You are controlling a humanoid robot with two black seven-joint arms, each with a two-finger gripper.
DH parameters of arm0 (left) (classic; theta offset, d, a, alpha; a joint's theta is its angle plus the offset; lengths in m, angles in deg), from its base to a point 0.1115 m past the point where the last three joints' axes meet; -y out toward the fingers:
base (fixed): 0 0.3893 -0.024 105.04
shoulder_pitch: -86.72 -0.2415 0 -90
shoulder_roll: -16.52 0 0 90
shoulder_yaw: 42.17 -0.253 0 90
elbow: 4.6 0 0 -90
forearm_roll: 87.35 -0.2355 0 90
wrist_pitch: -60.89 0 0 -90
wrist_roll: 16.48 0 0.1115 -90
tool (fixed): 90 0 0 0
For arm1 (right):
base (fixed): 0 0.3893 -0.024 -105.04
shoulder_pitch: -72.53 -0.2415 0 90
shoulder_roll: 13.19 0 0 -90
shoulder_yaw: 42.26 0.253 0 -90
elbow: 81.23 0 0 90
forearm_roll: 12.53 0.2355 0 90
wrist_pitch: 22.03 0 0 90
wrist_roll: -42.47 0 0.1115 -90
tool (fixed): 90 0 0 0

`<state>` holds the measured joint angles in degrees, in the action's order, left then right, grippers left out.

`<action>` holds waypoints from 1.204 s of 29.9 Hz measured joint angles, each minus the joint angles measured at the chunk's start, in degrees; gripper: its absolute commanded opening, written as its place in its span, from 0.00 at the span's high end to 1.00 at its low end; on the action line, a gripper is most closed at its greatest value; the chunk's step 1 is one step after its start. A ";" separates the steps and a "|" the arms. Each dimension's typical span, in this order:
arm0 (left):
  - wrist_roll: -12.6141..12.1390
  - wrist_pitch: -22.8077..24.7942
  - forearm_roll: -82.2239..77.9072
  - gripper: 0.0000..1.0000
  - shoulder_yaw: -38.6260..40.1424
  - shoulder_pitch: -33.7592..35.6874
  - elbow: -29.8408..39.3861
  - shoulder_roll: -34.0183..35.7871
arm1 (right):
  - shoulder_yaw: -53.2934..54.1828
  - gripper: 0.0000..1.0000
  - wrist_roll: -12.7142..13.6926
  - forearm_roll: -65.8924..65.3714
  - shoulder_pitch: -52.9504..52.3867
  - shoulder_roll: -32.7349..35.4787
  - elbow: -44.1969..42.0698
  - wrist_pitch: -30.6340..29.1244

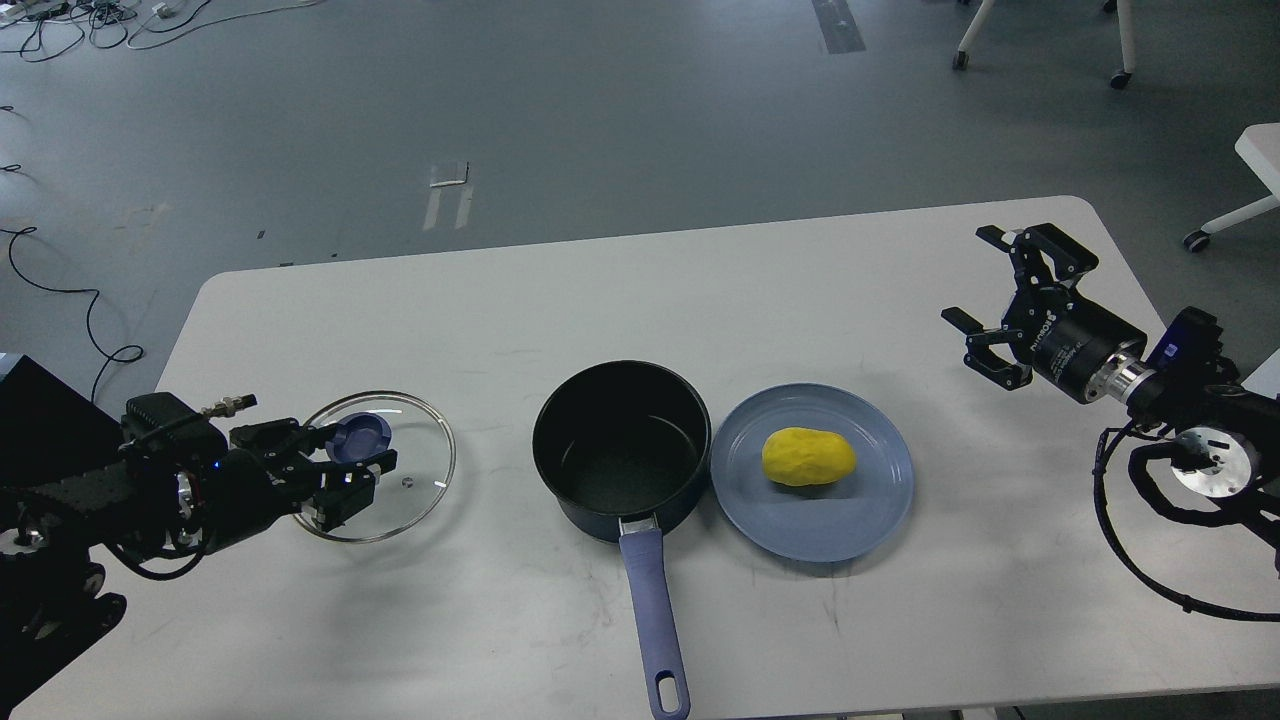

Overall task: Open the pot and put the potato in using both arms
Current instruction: 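Lift the glass lid off the saucepan and set it down beside it, then release the lid and raise the left gripper away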

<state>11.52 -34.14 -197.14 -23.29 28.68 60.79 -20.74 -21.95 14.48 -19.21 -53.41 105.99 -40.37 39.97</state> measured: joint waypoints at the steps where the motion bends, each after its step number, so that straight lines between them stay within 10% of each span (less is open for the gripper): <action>1: 0.00 -0.27 0.00 0.73 0.00 -0.21 -0.66 -0.53 | 0.00 0.00 0.00 0.00 0.05 0.00 0.00 0.00; 17: 0.00 -0.73 -0.11 0.60 -0.08 -2.88 -3.23 -3.00 | -0.09 0.00 0.00 -0.09 0.09 0.34 0.00 0.00; 20: 0.00 -0.73 -0.02 0.23 -0.08 -3.22 -3.32 -3.28 | -0.09 0.00 0.00 -0.08 -0.16 0.44 0.01 0.00; 25: 0.02 -0.72 0.08 0.04 -0.08 -3.31 -3.37 -3.66 | -0.03 0.00 0.00 -0.04 -0.27 1.08 0.04 0.00; 36: 0.01 1.05 16.40 0.02 0.15 -1.07 -2.38 -1.88 | -2.41 0.00 -0.03 -3.95 -4.80 4.33 0.85 0.00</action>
<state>11.53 -33.09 -180.73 -23.13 27.61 58.41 -22.62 -24.36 14.45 -23.16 -58.21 110.32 -39.52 39.97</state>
